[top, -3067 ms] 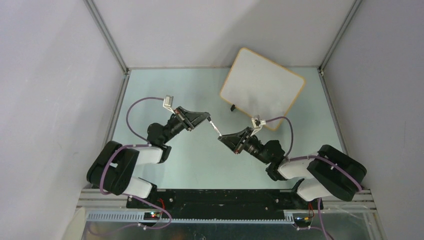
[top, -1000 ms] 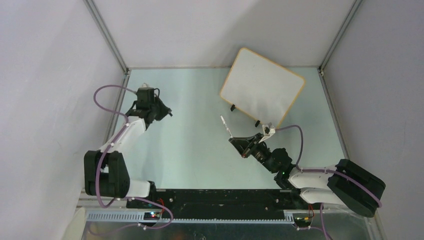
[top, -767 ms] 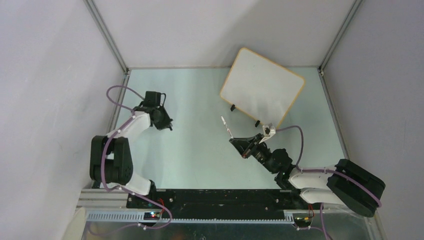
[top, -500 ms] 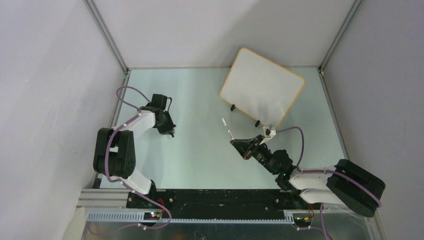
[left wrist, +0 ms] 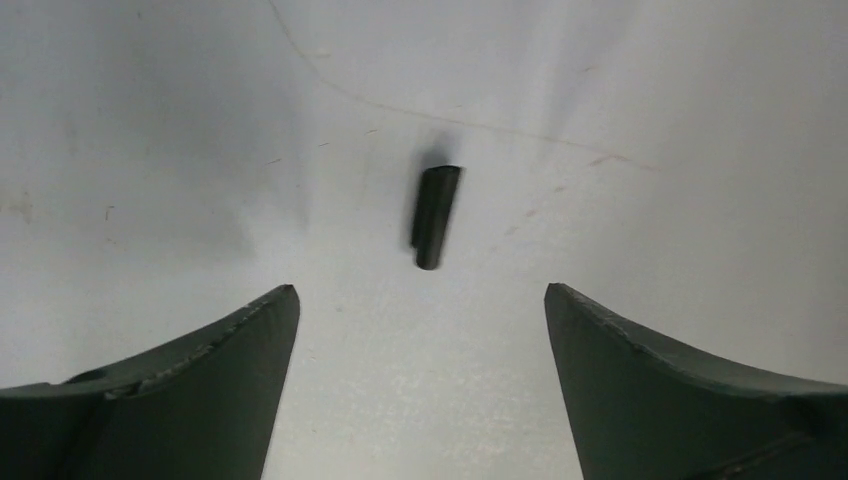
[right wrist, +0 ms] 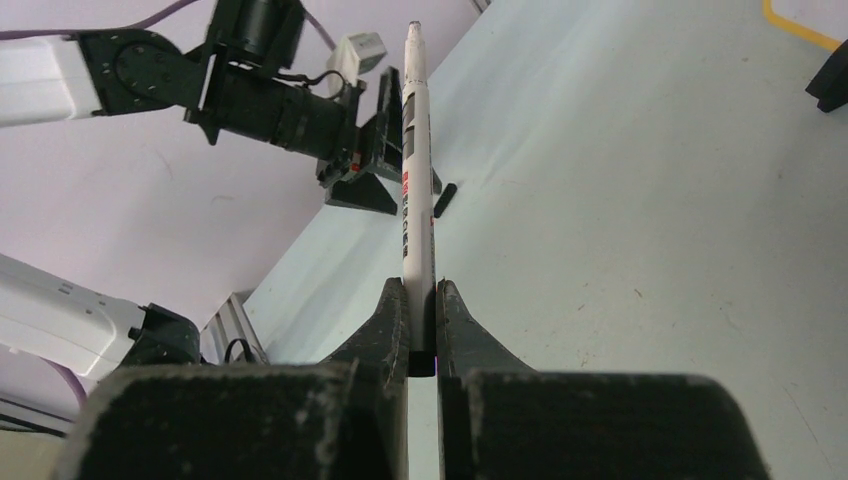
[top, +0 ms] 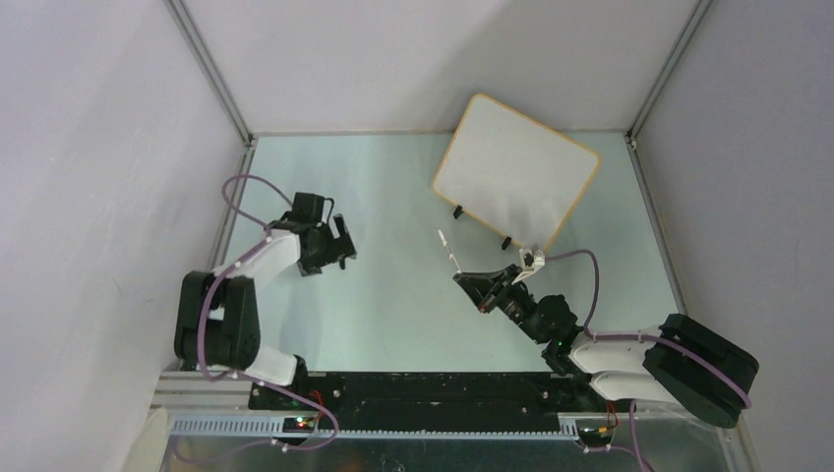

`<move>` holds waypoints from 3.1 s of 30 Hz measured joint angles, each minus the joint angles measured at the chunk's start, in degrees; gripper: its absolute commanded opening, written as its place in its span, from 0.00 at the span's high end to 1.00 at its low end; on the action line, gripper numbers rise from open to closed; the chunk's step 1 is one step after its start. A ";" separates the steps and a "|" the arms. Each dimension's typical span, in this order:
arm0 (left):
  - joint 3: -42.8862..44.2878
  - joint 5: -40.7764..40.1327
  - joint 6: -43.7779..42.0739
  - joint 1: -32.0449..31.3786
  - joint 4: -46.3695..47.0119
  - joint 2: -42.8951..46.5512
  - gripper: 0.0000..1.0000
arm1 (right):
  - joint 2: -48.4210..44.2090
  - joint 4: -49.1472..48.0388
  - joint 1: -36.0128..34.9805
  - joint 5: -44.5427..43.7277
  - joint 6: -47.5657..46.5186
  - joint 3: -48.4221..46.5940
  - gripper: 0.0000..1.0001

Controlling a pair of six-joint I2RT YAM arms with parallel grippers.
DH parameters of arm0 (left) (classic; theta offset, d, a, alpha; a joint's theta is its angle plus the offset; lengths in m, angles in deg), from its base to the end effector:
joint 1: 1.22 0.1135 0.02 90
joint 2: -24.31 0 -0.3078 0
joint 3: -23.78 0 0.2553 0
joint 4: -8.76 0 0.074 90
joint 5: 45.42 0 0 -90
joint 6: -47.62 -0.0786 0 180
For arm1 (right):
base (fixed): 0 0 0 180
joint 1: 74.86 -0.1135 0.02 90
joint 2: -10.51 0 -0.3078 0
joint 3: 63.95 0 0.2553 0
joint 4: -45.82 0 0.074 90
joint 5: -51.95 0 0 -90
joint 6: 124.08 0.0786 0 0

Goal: Write a sentence on the whiteboard
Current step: Place the pen cap at the center of the board, then move the whiteboard to the center of the board.

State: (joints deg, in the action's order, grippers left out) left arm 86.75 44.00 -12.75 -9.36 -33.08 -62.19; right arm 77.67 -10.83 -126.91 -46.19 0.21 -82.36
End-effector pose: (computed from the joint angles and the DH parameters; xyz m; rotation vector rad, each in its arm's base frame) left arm 0.2960 -0.0415 0.1801 -0.5112 2.6777 -0.1796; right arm 0.1436 0.1660 0.2261 -0.1127 1.5318 1.1233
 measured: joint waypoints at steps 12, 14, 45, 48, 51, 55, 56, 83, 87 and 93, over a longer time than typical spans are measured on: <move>-1.73 12.98 -0.22 -0.17 31.08 16.15 0.01 | -29.94 36.81 10.97 2.32 -2.54 -11.47 1.00; 0.98 17.29 0.07 -0.15 37.66 11.30 0.00 | -34.82 44.17 12.98 2.10 -3.48 -14.71 1.00; 57.00 47.30 29.97 4.02 71.49 -50.80 0.01 | -29.33 79.56 41.97 21.31 -9.46 -31.78 1.00; 64.89 47.87 24.96 1.07 64.13 -52.50 0.01 | -29.57 78.90 43.60 23.37 -9.44 -32.70 1.00; 74.03 48.46 22.67 -1.40 61.13 -55.93 0.00 | -30.27 78.34 44.98 24.83 -9.46 -33.48 1.00; 82.84 48.54 18.38 -3.17 54.38 -60.85 0.01 | -30.86 78.05 46.14 26.34 -9.51 -34.10 1.00; 84.39 48.39 17.27 -3.63 52.28 -62.16 0.01 | -30.88 78.01 46.42 26.75 -9.49 -34.23 1.00; 86.47 56.68 31.91 -8.83 57.79 -72.81 0.37 | -33.48 78.51 47.06 31.52 -7.96 -34.23 1.00; 86.05 57.99 34.23 -8.63 60.57 -72.81 0.42 | -34.36 78.82 47.06 31.58 -7.76 -34.23 1.00; 82.49 59.56 38.45 -8.55 66.86 -72.81 0.51 | -34.93 78.95 47.06 31.87 -7.32 -34.23 1.00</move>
State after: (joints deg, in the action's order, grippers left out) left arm 169.24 103.56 25.69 -17.91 33.78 -135.00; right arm 42.74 68.12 -79.85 -14.32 -7.12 -116.59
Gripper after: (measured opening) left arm 0.542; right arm 0.067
